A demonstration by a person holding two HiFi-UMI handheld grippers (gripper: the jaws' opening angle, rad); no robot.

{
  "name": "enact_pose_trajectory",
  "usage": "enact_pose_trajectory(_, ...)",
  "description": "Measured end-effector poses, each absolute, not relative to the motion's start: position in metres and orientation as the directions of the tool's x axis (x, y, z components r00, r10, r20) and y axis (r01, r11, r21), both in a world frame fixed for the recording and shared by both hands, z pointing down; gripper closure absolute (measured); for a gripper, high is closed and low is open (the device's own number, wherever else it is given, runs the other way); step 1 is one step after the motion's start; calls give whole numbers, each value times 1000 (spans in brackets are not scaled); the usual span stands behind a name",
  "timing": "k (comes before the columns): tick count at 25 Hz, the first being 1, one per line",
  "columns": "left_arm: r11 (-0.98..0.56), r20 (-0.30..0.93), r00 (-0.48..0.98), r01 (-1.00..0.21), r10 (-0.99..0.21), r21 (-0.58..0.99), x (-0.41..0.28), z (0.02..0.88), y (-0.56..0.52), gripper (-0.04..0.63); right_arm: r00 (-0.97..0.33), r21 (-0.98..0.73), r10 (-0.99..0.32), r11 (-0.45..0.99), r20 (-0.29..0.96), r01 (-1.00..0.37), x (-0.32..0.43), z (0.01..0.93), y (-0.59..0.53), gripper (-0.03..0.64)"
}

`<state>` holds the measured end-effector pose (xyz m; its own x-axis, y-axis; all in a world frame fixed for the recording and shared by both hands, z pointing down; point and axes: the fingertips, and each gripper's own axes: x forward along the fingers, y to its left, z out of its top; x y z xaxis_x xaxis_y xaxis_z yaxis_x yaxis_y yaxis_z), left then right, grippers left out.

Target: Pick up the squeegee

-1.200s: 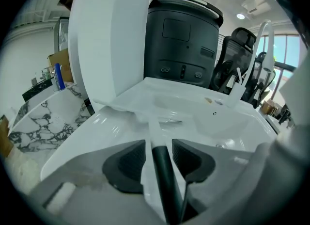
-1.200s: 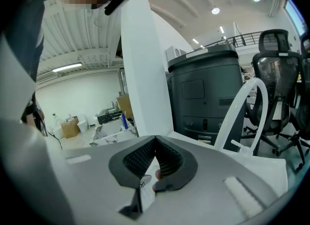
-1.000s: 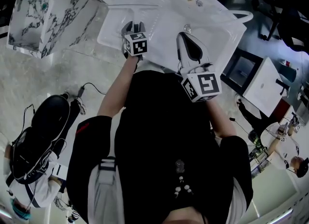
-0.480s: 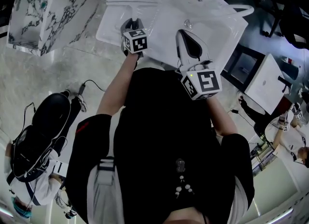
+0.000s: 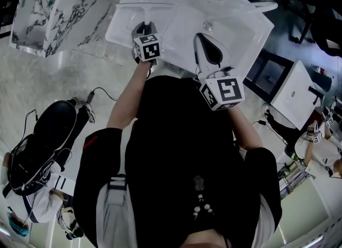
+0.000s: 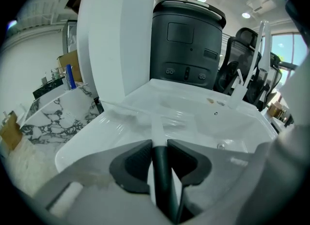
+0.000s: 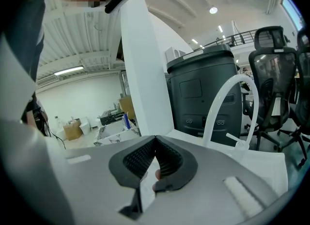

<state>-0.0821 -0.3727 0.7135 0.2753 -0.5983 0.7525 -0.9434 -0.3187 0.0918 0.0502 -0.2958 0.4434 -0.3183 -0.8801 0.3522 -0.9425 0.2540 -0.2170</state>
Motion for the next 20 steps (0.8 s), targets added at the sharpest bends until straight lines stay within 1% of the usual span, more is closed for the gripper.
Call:
enact_pose_trajectory(13,-289,699,253,-955,-669,69,-88,678,-344,486,-357,-230,-877,293,322,-928,66,441,-261,614)
enact_pose_trajectory(20,-229,649,218,-971,-729,69,-91,651,-326,486,-386,-238,-873,323,298,-916,77,436,-240,614)
